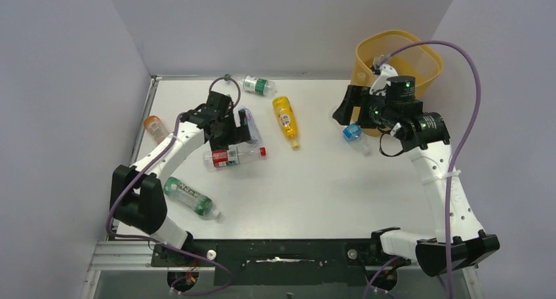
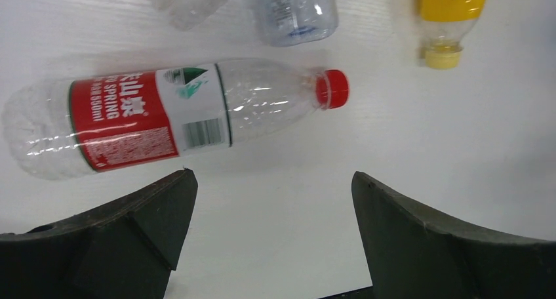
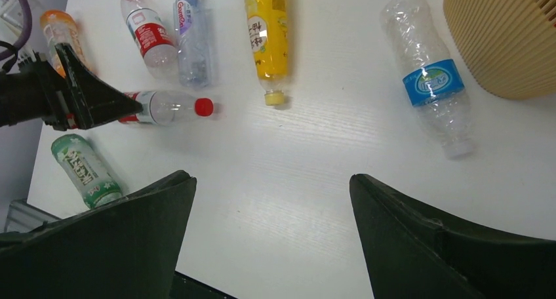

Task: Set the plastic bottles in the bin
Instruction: Pick up the plastic bottle at the center of the board.

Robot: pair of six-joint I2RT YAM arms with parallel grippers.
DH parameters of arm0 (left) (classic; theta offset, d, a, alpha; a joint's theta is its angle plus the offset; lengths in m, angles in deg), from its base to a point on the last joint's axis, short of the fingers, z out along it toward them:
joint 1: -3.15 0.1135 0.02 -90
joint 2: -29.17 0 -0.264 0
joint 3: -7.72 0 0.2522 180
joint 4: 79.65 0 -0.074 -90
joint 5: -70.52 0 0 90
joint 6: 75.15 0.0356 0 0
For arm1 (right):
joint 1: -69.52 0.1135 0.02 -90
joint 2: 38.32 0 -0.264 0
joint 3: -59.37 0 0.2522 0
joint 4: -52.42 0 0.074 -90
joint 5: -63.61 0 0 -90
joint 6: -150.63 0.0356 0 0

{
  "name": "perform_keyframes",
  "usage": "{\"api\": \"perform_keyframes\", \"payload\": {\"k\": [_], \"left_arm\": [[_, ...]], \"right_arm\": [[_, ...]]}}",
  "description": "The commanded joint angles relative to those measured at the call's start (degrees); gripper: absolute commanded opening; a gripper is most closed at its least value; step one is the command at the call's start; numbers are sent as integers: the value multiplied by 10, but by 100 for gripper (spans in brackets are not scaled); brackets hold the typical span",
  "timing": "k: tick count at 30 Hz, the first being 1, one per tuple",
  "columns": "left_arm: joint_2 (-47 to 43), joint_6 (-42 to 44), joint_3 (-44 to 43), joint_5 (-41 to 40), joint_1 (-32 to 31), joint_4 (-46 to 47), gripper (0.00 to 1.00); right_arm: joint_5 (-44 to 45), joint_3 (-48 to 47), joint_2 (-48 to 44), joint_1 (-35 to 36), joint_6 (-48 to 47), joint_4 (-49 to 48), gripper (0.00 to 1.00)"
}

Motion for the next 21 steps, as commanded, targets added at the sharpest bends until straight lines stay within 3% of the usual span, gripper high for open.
{"api": "perform_keyframes", "payload": {"k": [1,9,15,21], "left_arm": [[19,-75,-60,68,-20,105,90],[157,-188,-188,69,-91,195,90],[292,-212,-357,-36,-133,131,90],[360,-231,-439,-86,-133,95,90]], "right_arm": [[32,15,-22,30,16,-40,92],[71,37,-35,82,35,-34,92],[104,43,-42,103,38,-11,91],[107,51,-47,107,26,1,92]]}}
